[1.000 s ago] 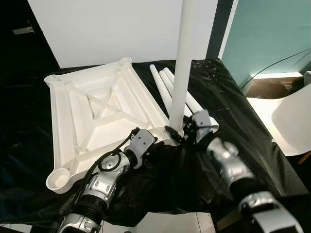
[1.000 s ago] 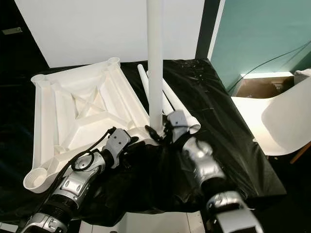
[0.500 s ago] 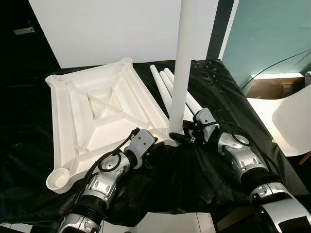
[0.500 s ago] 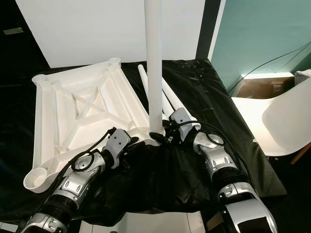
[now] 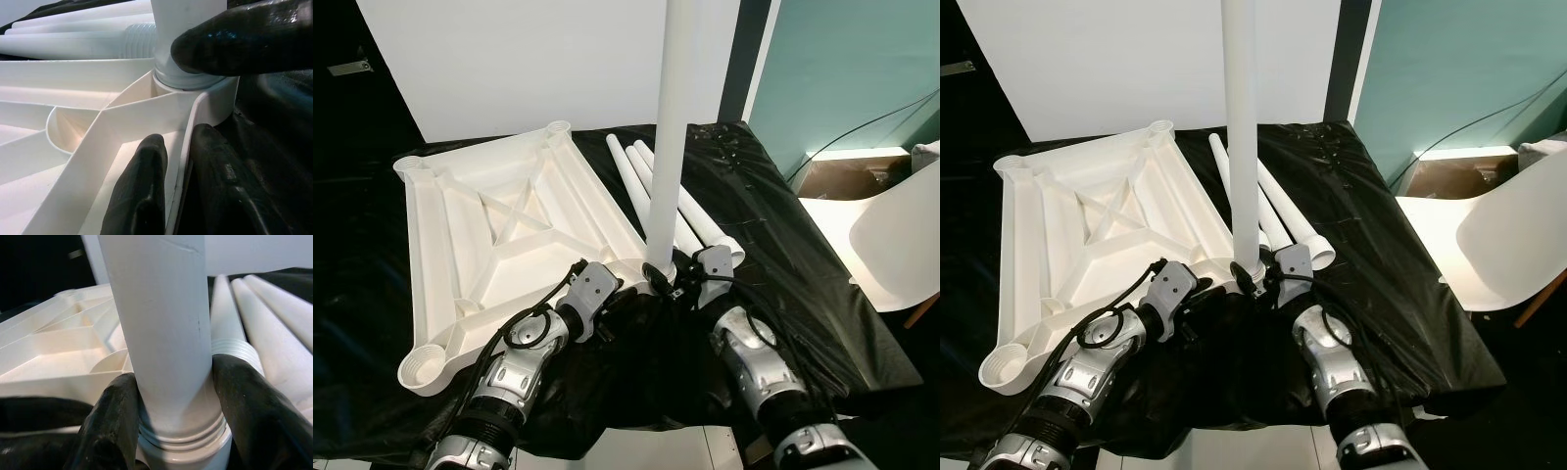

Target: Building children table

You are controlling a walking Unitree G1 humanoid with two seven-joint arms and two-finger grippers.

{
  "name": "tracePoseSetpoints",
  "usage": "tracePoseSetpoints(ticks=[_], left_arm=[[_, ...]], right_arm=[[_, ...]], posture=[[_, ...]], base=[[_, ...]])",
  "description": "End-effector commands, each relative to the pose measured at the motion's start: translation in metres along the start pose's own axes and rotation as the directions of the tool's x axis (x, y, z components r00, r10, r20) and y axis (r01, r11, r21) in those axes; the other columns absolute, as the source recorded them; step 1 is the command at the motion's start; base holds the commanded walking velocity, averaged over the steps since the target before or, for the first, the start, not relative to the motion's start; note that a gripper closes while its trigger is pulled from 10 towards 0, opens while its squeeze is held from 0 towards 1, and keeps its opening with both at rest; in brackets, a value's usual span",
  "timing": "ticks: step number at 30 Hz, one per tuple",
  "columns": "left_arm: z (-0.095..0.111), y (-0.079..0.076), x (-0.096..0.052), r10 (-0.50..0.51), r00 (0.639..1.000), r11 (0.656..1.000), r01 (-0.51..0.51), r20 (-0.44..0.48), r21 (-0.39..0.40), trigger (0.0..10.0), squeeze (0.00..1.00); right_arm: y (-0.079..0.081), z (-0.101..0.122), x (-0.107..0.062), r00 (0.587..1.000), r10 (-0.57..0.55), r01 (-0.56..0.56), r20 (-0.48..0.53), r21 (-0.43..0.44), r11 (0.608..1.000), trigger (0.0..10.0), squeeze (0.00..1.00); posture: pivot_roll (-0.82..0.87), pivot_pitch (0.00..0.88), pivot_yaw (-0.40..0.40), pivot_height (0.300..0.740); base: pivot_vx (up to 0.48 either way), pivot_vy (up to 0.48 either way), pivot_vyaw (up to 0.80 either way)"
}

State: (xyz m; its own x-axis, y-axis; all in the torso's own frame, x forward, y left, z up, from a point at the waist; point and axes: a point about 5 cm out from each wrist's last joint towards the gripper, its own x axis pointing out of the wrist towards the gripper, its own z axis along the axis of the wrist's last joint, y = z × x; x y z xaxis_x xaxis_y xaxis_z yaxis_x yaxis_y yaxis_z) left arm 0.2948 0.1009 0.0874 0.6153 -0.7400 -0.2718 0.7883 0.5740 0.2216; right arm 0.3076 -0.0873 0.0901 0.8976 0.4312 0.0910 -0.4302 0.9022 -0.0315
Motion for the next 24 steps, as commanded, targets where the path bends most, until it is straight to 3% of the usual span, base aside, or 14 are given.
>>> tracePoseSetpoints(ticks=[1, 2, 3, 4, 6, 7, 9, 10, 11, 12, 14, 19, 24], left_arm=[[-0.029, -0.020, -0.003, -0.100, 0.988, 0.994, 0.095, -0.120, -0.046, 10.0, 0.00], [-0.028, -0.020, -0.003, -0.101, 0.988, 0.994, 0.096, -0.119, -0.044, 10.0, 0.00], [-0.028, -0.020, -0.003, -0.101, 0.988, 0.994, 0.096, -0.119, -0.044, 10.0, 0.00], [-0.027, -0.019, -0.002, -0.101, 0.988, 0.994, 0.096, -0.117, -0.043, 10.0, 0.00], [-0.026, -0.018, -0.001, -0.100, 0.988, 0.995, 0.095, -0.115, -0.042, 10.0, 0.00], [-0.026, -0.018, 0.000, -0.097, 0.989, 0.995, 0.093, -0.116, -0.041, 10.0, 0.00], [-0.026, -0.017, 0.000, -0.096, 0.989, 0.995, 0.092, -0.115, -0.040, 10.0, 0.00], [-0.026, -0.018, 0.000, -0.095, 0.989, 0.995, 0.091, -0.112, -0.042, 10.0, 0.00], [-0.026, -0.018, 0.000, -0.095, 0.989, 0.995, 0.091, -0.112, -0.042, 10.0, 0.00], [-0.026, -0.019, 0.000, -0.096, 0.989, 0.995, 0.092, -0.111, -0.044, 10.0, 0.00], [-0.026, -0.020, 0.001, -0.099, 0.989, 0.994, 0.094, -0.110, -0.048, 10.0, 0.00], [-0.026, -0.021, 0.002, -0.101, 0.989, 0.994, 0.096, -0.106, -0.050, 10.0, 0.00], [-0.026, -0.022, 0.002, -0.101, 0.989, 0.994, 0.096, -0.105, -0.053, 10.0, 0.00]], right_arm=[[-0.018, -0.007, -0.004, 0.988, -0.145, 0.146, -0.050, 0.002, 0.989, 3.3, 0.00], [-0.015, -0.006, -0.003, 0.991, -0.124, 0.124, -0.052, 0.003, 0.992, 6.5, 0.00], [-0.015, -0.006, -0.003, 0.991, -0.124, 0.124, -0.052, 0.003, 0.992, 6.5, 0.00], [-0.014, -0.006, -0.002, 0.993, -0.106, 0.106, -0.052, -0.003, 0.994, 10.0, 0.00], [-0.011, -0.004, -0.001, 0.997, -0.063, 0.062, -0.051, -0.022, 0.998, 10.0, 0.00], [-0.008, -0.001, 0.001, 0.999, 0.005, -0.007, -0.037, -0.045, 0.999, 10.0, 0.29], [-0.008, 0.001, 0.001, 0.999, 0.026, -0.028, -0.033, -0.050, 0.998, 10.0, 0.29], [-0.009, 0.003, 0.002, 0.998, 0.062, -0.063, -0.027, -0.045, 0.997, 10.0, 1.00], [-0.009, 0.003, 0.002, 0.998, 0.062, -0.063, -0.027, -0.045, 0.997, 10.0, 1.00], [-0.011, 0.007, 0.004, 0.991, 0.135, -0.136, -0.023, -0.060, 0.989, 10.0, 1.00], [-0.018, 0.014, 0.008, 0.974, 0.223, -0.225, -0.030, -0.109, 0.968, 10.0, 0.00], [-0.036, 0.029, 0.014, 0.956, 0.288, -0.292, -0.047, -0.174, 0.941, 10.0, 0.00], [-0.044, 0.035, 0.016, 0.932, 0.353, -0.363, -0.084, -0.198, 0.910, 10.0, 0.00]], posture=[[0.06, 0.000, 0.002, 0.740], [0.06, 0.000, 0.000, 0.740], [0.06, 0.000, 0.000, 0.740], [0.06, 0.000, -0.002, 0.740], [0.06, 0.000, -0.003, 0.740], [0.06, 0.000, -0.001, 0.740], [0.06, 0.000, -0.001, 0.740], [0.06, 0.000, 0.000, 0.740], [0.06, 0.000, 0.000, 0.740], [0.05, 0.000, 0.004, 0.740], [0.05, 0.000, 0.005, 0.740], [0.04, 0.000, 0.001, 0.740], [0.04, 0.000, 0.004, 0.740]], base=[[0.000, 0.000, 0.00], [0.000, 0.000, 0.00], [0.000, 0.000, 0.00], [0.000, 0.000, 0.00], [0.000, 0.000, 0.00], [0.000, 0.000, 0.00], [0.000, 0.000, 0.00], [0.000, 0.000, 0.00], [0.000, 0.000, 0.00], [0.000, 0.000, 0.00], [0.000, 0.000, 0.00], [0.000, 0.000, 0.00], [0.000, 0.000, 0.00]])
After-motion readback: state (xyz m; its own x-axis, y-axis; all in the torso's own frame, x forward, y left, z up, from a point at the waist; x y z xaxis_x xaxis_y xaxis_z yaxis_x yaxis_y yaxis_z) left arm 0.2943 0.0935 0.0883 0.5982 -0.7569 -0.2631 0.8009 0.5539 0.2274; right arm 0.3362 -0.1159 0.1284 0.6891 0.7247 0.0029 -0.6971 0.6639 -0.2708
